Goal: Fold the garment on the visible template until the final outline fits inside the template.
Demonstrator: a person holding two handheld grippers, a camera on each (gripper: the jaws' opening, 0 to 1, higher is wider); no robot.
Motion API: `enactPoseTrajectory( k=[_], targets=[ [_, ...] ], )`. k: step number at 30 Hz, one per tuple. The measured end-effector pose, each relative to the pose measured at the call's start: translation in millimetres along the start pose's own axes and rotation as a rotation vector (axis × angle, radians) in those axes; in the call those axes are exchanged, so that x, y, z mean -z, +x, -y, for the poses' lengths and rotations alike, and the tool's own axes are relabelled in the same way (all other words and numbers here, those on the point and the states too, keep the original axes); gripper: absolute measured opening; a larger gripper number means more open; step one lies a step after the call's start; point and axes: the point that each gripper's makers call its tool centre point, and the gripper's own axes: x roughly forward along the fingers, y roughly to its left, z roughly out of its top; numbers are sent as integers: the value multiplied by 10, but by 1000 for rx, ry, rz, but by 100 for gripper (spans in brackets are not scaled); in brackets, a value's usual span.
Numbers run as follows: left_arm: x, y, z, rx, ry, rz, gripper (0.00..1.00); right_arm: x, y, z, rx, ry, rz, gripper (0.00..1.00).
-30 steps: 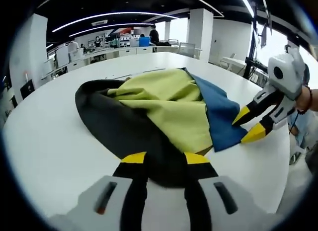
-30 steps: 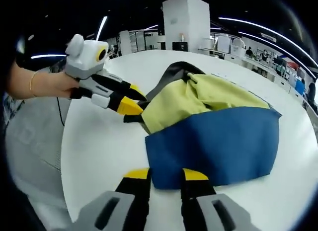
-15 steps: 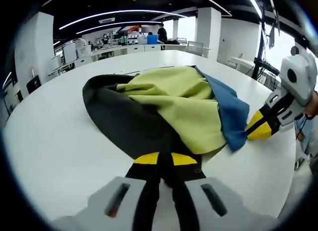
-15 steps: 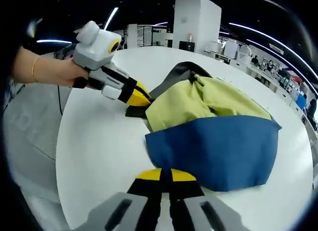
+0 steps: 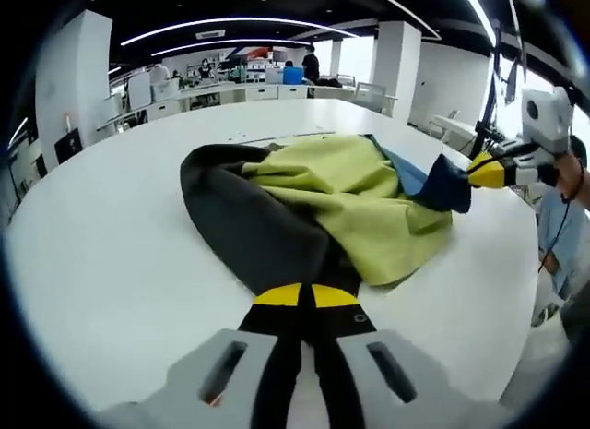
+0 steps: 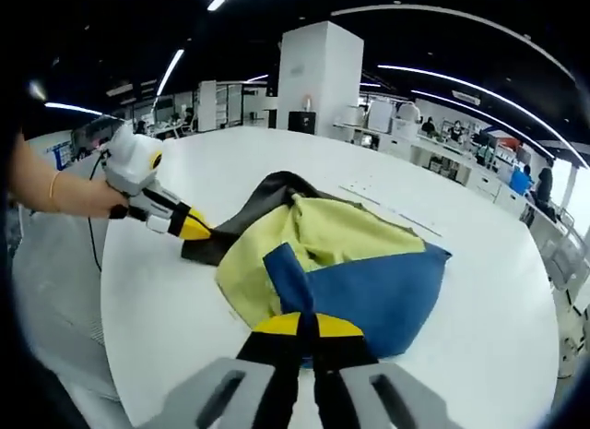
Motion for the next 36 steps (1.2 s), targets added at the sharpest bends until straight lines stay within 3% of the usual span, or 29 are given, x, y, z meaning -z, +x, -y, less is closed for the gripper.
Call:
enactPoseTrajectory(
  k=[7,12,16,18,21,22,33,36],
  targets=[
    [-64,-280,-259,-38,52,-2,0,-11,-268,581,133,2,-2,0],
    [37,-436,-564,-121,180,-77,0,10,-470,994,232,34,2,0],
    [91,-493,-688,-131,148,-87,0,53,-626,1290,321,75,4,0],
    [119,-518,-760,-138,140,-88,0,144,-689,1404,353,83,-24,0],
    [180,-539,-878,-138,-23,-79,0,316,-776,1559,410,95,-66,0],
    [190,-545,-918,-140,-30,-81,0,385,-814,1625,432,117,-78,0],
    [219,-616,-1317,-197,62,-119,0,916,-1034,2013,548,156,-199,0],
    [194,-645,-1422,-207,29,-101,0,1009,-1060,2061,543,184,-205,0]
  ],
)
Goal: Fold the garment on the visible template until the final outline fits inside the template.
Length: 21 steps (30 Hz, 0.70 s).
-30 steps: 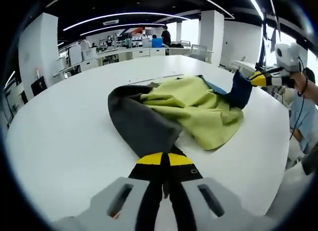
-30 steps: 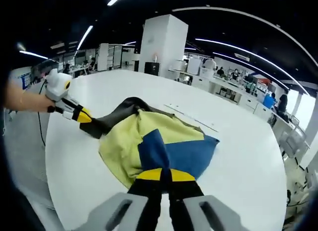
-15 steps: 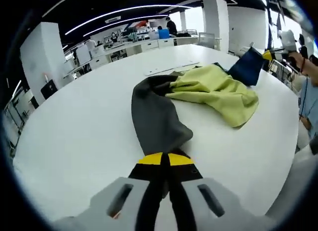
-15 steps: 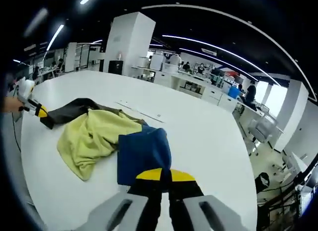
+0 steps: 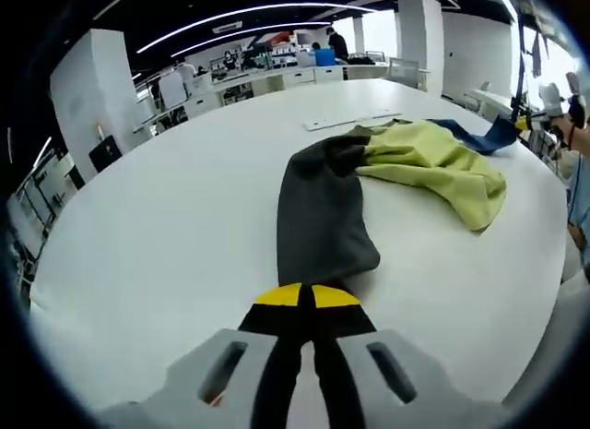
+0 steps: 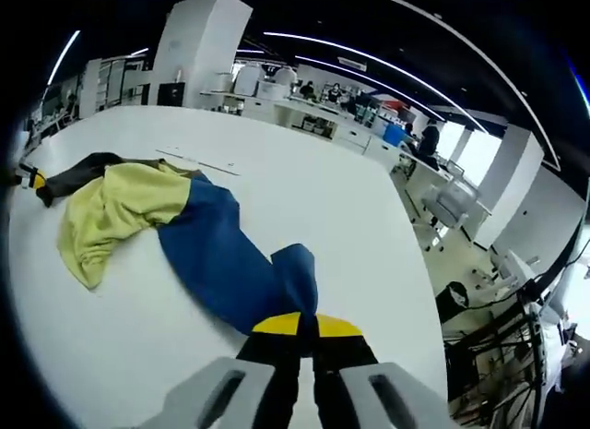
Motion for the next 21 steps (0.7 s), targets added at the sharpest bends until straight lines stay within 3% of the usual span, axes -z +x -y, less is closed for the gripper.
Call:
enactPoseTrajectory(
  k=[5,9,15,21],
  targets=[
    [44,19,-232,-27,-2,-14,0,166,86,183,29,50,-39,0],
    [82,57,-349,-41,-5,-27,0,285,119,205,8,119,-53,0],
    [116,137,-475,-61,8,-43,0,450,124,261,32,115,-109,0],
    [136,170,-548,-78,6,-46,0,502,164,221,29,92,-137,0]
  ],
)
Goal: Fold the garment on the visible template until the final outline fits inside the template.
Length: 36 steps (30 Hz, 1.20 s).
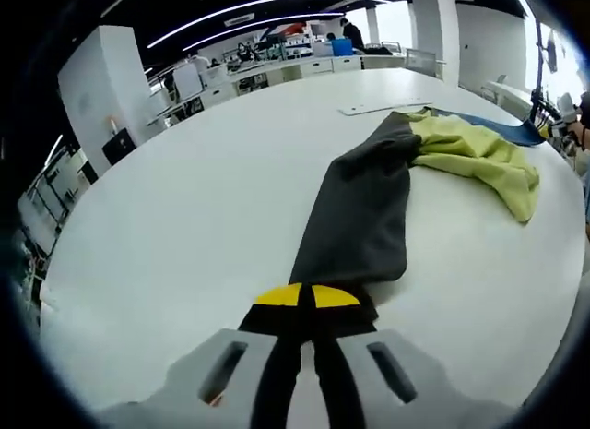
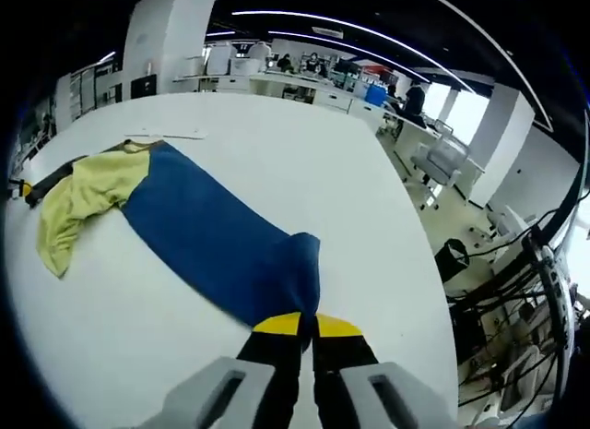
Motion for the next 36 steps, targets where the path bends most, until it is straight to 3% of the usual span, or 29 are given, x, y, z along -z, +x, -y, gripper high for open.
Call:
enactPoseTrajectory(
  k=[4,6,11,16,18,22,28,32,36],
  targets=[
    [-29,-69,89,7,-6,20,1,-19,26,-2,6,14,5,3],
    [-50,-93,124,16,-12,36,8,-58,19,-33,-2,13,19,6],
    [-126,-184,288,64,-102,101,37,-287,-28,-264,-89,42,93,31],
    [-187,-272,375,65,-124,134,64,-455,-107,-630,-218,65,116,61],
    [-244,-315,414,69,-138,170,71,-510,-138,-762,-256,63,115,67],
    [-275,-378,476,72,-161,172,81,-568,-170,-1001,-309,34,99,73],
    [-358,-510,637,98,-144,204,98,-709,-273,-1553,-455,-18,128,80],
    [-397,-579,740,117,-137,219,99,-724,-354,-1940,-545,-78,137,82],
    [-456,-621,853,135,-113,237,99,-680,-401,-2240,-611,-152,138,78]
  ],
)
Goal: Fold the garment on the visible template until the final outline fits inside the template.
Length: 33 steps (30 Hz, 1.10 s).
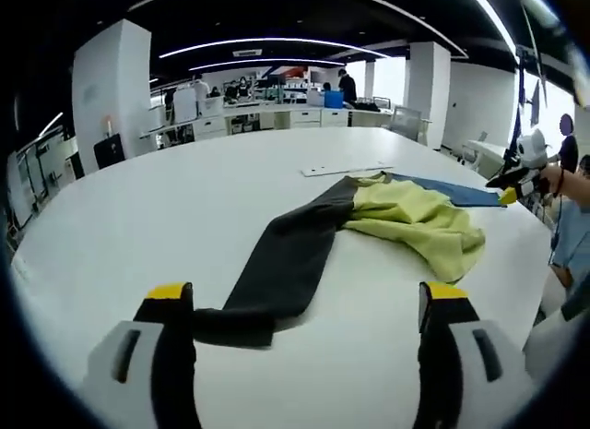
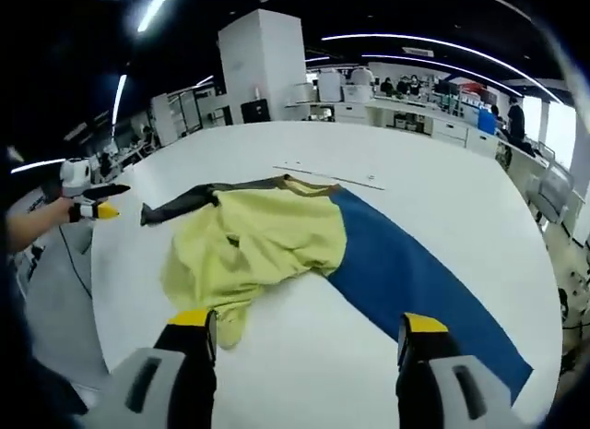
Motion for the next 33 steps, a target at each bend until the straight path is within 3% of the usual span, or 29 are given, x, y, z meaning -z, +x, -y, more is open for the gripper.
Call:
enactPoseTrajectory(
  k=[6,9,16,19,22,26,29,33],
  targets=[
    [-70,64,292,63,12,20,95,86,162,-226,-73,-44,-19,71],
    [-134,106,477,106,7,38,89,148,232,-350,-96,-75,-35,65],
    [-172,340,795,160,7,52,78,259,350,-460,-113,-55,-43,49],
    [-113,479,994,194,47,31,72,299,399,-479,-104,-70,-46,41],
    [-65,590,1149,227,27,23,67,347,447,-513,-100,-97,-49,29],
    [67,764,1369,257,39,-19,59,411,515,-518,-90,-97,-59,27],
    [186,865,1529,304,18,-57,46,439,542,-517,-85,-105,-58,20],
    [288,967,1603,312,18,-86,35,450,563,-509,-82,-94,-56,19]
  ],
)
